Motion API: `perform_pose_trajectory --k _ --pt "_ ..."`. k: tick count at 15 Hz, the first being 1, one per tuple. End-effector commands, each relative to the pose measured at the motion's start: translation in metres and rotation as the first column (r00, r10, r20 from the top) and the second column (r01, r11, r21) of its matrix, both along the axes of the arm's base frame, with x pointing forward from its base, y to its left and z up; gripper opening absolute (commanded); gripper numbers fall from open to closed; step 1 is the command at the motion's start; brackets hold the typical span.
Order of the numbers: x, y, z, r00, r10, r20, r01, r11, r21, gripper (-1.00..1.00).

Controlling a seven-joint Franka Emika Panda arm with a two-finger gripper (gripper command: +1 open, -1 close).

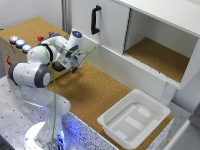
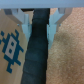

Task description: Push the drawer

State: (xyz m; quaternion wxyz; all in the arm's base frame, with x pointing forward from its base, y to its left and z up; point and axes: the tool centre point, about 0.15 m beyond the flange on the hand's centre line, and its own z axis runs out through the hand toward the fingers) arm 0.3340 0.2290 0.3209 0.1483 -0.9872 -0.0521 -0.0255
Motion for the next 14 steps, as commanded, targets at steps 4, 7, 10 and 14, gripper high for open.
perform_pose_trajectory --k 4,7,10,14 --pt "0.008 0.076 -0.021 0.997 0.061 -0.050 -0.061 0.998 -0.004 -1.00" --pt "0.010 0.088 -0.020 0.997 0.064 -0.046 -0.064 0.998 0.005 -1.00" --pt "0.012 0.098 -0.019 0.997 0.062 -0.044 -0.062 0.998 0.014 -1.00" --pt "0.012 0.114 -0.021 0.996 0.069 -0.049 -0.068 0.997 0.022 -1.00"
